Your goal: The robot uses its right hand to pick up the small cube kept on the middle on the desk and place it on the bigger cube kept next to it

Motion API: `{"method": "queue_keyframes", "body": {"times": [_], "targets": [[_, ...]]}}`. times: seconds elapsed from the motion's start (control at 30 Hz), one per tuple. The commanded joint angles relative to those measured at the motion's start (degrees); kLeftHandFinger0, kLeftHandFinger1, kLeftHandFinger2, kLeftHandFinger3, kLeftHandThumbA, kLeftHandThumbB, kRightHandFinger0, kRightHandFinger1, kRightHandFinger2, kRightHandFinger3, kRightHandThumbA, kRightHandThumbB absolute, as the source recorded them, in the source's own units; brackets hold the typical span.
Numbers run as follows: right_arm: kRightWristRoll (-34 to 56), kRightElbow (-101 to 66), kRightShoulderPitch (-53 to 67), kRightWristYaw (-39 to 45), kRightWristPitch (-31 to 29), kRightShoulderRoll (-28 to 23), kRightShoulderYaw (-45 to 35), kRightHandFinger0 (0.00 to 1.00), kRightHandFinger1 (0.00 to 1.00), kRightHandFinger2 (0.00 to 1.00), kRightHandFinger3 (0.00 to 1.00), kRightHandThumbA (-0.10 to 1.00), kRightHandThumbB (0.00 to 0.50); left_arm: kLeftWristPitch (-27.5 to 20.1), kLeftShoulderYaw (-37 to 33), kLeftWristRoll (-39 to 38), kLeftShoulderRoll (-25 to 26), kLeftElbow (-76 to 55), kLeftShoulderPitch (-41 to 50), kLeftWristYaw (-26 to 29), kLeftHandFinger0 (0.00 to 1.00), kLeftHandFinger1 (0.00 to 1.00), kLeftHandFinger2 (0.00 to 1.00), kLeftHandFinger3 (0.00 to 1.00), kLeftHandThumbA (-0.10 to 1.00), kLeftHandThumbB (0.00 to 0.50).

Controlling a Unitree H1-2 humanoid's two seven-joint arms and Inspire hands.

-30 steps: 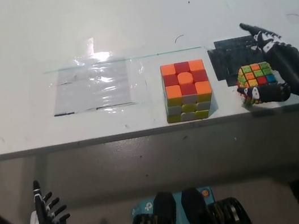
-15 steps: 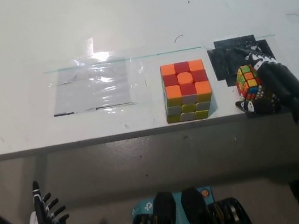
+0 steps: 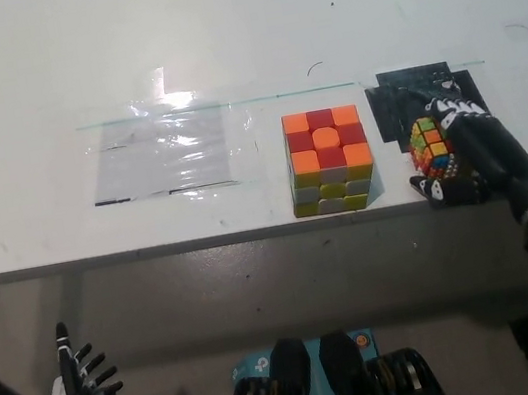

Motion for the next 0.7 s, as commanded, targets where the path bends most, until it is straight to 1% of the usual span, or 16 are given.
{"method": "queue_keyframes", "body": {"times": [0.0, 0.03, 0.07, 0.1, 0.13, 0.2, 0.27, 0.3, 0.37, 0.4, 0.47, 0.5, 0.53, 0.57, 0.6, 0.67], "targets": [[-6.3, 2.17, -2.22, -2.91, -3.0, -1.78, 3.13, 0.92, 1.0, 1.0, 1.0, 0.73, 0.292, -1.66, 0.34, -0.5, 1.37, -0.68, -1.43, 0.02, 0.66, 0.7, 0.77, 0.84, 1.0, 0.196], [-6.84, 3.06, -2.65, -3.8, -3.6, -1.93, 3.59, 0.74, 0.81, 0.92, 1.0, 0.7, 0.279, -2.67, -0.08, 0.04, 1.54, -0.07, -1.47, 0.05, 0.62, 0.68, 0.76, 0.84, 1.0, 0.179], [-7.31, 3.19, -3.16, -3.96, -3.27, -2.09, 3.97, 0.47, 0.55, 0.65, 1.0, 0.59, 0.231, -2.27, -0.02, -0.17, 1.53, -0.53, -1.29, -0.25, 0.65, 0.69, 0.76, 0.84, 1.0, 0.162], [-7.35, 3.24, -3.24, -4.04, -3.24, -2.12, 4.06, 0.37, 0.45, 0.52, 1.0, 0.57, 0.204, -2.22, -0.02, -0.21, 1.53, -0.57, -1.27, -0.28, 0.69, 0.72, 0.79, 0.85, 1.0, 0.146], [-9.54, 4.45, -3.97, -7.11, -4.5, -2.41, 5.06, 0.12, 0.24, 0.35, 1.0, 0.52, 0.184, -2.85, -0.02, -0.27, 1.64, 0.44, -1.57, -0.45, 0.7, 0.73, 0.79, 0.86, 1.0, 0.155], [-11.98, 5.13, -4.56, -9.74, -4.93, -2.91, 6.4, 0.0, 0.08, 0.22, 1.0, 0.47, 0.108, -3.44, -0.11, -0.16, 1.71, 0.98, -1.7, -0.45, 0.68, 0.72, 0.79, 0.86, 1.0, 0.144], [-14.06, 7.67, -5.66, -14.72, -6.51, -2.96, 7.59, 0.0, 0.0, 0.09, 1.0, 0.22, 0.005, -3.96, 0.18, -0.49, 1.63, 1.32, -1.78, -0.41, 0.65, 0.69, 0.78, 0.83, 1.0, 0.137], [-14.31, 8.1, -5.62, -16.13, -6.88, -2.92, 7.79, 0.0, 0.0, 0.09, 1.0, 0.02, 0.0, -3.84, 0.16, -0.47, 1.59, 1.03, -1.58, -0.36, 0.62, 0.68, 0.79, 0.84, 1.0, 0.141], [-14.77, 8.82, -6.13, -17.39, -6.65, -2.83, 8.18, 0.0, 0.02, 0.04, 1.0, -0.1, 0.025, -4.27, -0.15, -0.22, 1.73, 1.09, -1.46, -0.72, 0.62, 0.7, 0.81, 0.85, 1.0, 0.139], [-15.55, 9.17, -6.49, -18.47, -6.55, -2.89, 8.6, 0.0, 0.09, 0.15, 0.81, -0.1, 0.078, -4.06, 0.06, -0.31, 1.58, 0.94, -1.49, -0.22, 0.61, 0.68, 0.78, 0.83, 1.0, 0.135], [-16.22, 9.75, -6.92, -19.39, -6.39, -2.89, 9.01, 0.0, 0.12, 0.18, 0.54, -0.1, 0.099, -4.26, 0.03, -0.34, 1.64, 1.16, -1.57, -0.34, 0.62, 0.67, 0.78, 0.83, 1.0, 0.138], [-17.09, 10.2, -7.23, -20.25, -5.71, -2.85, 9.35, 0.0, 0.13, 0.2, 0.3, -0.1, 0.071, -4.38, 0.06, -0.33, 1.66, 1.57, -1.74, -0.2, 0.64, 0.67, 0.77, 0.85, 1.0, 0.142], [-17.26, 10.93, -7.53, -20.68, -5.55, -2.76, 9.55, 0.0, 0.18, 0.26, 0.19, -0.1, 0.071, -4.38, 0.03, -0.53, 1.72, 1.34, -1.61, -0.83, 0.66, 0.69, 0.79, 0.88, 1.0, 0.139], [-17.32, 11.13, -7.61, -20.9, -5.57, -2.75, 9.65, 0.0, 0.29, 0.45, 0.12, -0.1, 0.054, -4.4, 0.05, -0.46, 1.72, 1.53, -1.72, -0.55, 0.65, 0.68, 0.79, 0.87, 1.0, 0.144], [-17.55, 11.74, -8.02, -22.35, -5.75, -2.65, 9.69, 0.0, 0.37, 0.64, 0.14, -0.1, 0.056, -4.49, 0.06, -0.46, 1.67, 1.72, -1.99, -0.44, 0.63, 0.68, 0.78, 0.86, 1.0, 0.136], [-17.26, 12.45, -8.29, -22.84, -6.04, -2.5, 9.74, 0.0, 0.41, 0.79, 0.21, -0.1, 0.052, -5.19, 0.14, -0.77, 1.78, 2.43, -2.14, -1.02, 0.6, 0.67, 0.78, 0.86, 1.0, 0.148]]}}
